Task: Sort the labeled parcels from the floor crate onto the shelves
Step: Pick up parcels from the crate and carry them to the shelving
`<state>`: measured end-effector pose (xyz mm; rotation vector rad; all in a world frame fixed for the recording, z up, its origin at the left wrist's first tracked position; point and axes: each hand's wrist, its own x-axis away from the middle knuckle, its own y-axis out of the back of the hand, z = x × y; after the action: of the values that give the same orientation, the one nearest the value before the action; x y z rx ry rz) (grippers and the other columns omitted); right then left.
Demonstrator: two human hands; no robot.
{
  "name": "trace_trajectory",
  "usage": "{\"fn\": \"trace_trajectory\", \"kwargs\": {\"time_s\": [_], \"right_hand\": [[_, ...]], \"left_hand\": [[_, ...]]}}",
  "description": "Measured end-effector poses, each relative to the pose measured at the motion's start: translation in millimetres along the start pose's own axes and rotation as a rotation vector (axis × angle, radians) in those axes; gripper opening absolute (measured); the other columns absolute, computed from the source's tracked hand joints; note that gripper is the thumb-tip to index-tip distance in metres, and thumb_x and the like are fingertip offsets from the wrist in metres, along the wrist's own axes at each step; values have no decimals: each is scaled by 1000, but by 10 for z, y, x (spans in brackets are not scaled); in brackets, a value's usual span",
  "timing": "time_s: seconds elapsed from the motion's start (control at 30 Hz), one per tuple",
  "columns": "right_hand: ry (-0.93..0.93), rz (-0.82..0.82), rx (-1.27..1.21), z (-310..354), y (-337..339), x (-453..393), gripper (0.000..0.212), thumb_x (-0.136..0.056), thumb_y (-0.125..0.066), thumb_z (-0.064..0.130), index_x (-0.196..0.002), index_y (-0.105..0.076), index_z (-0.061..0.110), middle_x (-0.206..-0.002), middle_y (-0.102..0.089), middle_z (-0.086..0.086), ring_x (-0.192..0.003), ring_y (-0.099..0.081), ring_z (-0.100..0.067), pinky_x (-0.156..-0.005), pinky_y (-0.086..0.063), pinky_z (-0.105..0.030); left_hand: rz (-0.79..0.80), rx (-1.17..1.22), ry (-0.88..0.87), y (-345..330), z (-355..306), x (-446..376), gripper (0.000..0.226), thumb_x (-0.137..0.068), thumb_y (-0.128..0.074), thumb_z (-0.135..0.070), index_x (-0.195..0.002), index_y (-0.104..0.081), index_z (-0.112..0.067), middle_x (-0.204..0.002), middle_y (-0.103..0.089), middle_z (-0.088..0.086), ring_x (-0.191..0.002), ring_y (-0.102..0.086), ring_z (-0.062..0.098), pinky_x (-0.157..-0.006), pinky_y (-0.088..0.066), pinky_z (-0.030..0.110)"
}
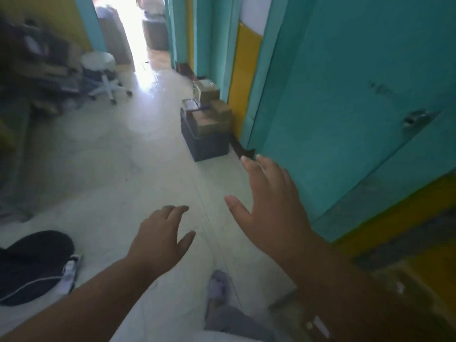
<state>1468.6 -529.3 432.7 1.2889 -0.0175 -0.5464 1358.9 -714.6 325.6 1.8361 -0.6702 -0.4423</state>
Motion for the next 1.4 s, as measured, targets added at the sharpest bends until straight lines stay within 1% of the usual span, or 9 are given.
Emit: {"fn": "trace_trajectory", "kwargs": {"time_s": [0.27, 0.47, 0.57, 0.67, 0.83, 0.93, 1.1, 1.27, 1.4], "right_hand": [[180, 10, -100, 249, -468, -2247, 67, -90, -56, 54, -148, -39, 24, -153, -39, -10, -138, -38, -32, -109, -39, -50], [239, 39, -150, 615, -1234, -3788, 64, -90, -61, 52, -145, -41, 25, -152, -39, -6, -140, -35, -26, -111, -39, -46], [197, 40, -153, 730, -1633, -4539, 63, -90, -60, 52, -145, -40, 27, -153, -38, -4, -140, -34, -25, -110, -39, -44], [115, 11, -139, 696, -1835, -5195, 61, -90, -62, 50, -142, -42, 25, -148, -43, -5, -136, -39, -27, -105, -45, -48], [-2, -37, -104, 328, -1848, -6169, 65, -90, -65, 46, -144, -42, 20, -148, -45, -7, -135, -41, -27, -105, -45, -50], [-88, -88, -70, -11, -2029, -6748, 66, -89, -64, 47, -144, -43, 18, -147, -46, -9, -135, -41, -26, -105, -45, -47], [-147, -79, -22, -637, -2474, -7800, 61, -89, -64, 48, -139, -46, 20, -143, -48, -10, -128, -47, -27, -97, -46, -39], [-197, -12, -21, -972, -2816, -8960, 63, -91, -60, 50, -144, -41, 21, -148, -44, -9, -132, -43, -25, -102, -43, -38], [-241, -32, -22, -1093, -3179, -9695, 62, -90, -58, 50, -141, -45, 17, -144, -49, -13, -130, -46, -28, -100, -45, -41]], "left_hand": [[-106, 19, 207, 464, 707, -1619, 64, -88, -64, -51, -143, -46, -25, -136, -56, 3, -120, -54, 25, -98, -46, 38], [-98, 59, 327, 621, 1531, -2708, 63, -87, -66, -50, -142, -48, -23, -135, -58, 4, -118, -56, 25, -98, -47, 39], [-120, 50, 273, 731, 2003, -3538, 62, -86, -68, -47, -140, -51, -21, -130, -60, 5, -115, -58, 27, -95, -48, 39], [-84, 50, 193, 888, 2302, -4415, 62, -89, -63, -49, -143, -46, -23, -134, -57, 5, -119, -54, 27, -99, -46, 40], [31, 50, 28, 1143, 2348, -5849, 64, -92, -55, -54, -148, -36, -28, -147, -47, -1, -132, -45, 21, -109, -39, 38], [73, 44, -49, 1053, 2306, -6798, 63, -92, -55, -54, -147, -37, -29, -147, -47, -2, -131, -45, 21, -107, -40, 37], [155, 104, -68, 810, 2213, -8063, 55, -92, -58, -51, -141, -41, -35, -144, -49, -5, -129, -46, 20, -103, -41, 35], [224, 49, -40, 851, 2458, -9106, 64, -93, -53, -55, -149, -33, -32, -149, -44, -4, -134, -43, 20, -109, -40, 36], [293, 40, -99, 715, 2649, -10073, 62, -93, -54, -53, -148, -34, -35, -148, -45, -5, -133, -43, 19, -108, -40, 35]]}}
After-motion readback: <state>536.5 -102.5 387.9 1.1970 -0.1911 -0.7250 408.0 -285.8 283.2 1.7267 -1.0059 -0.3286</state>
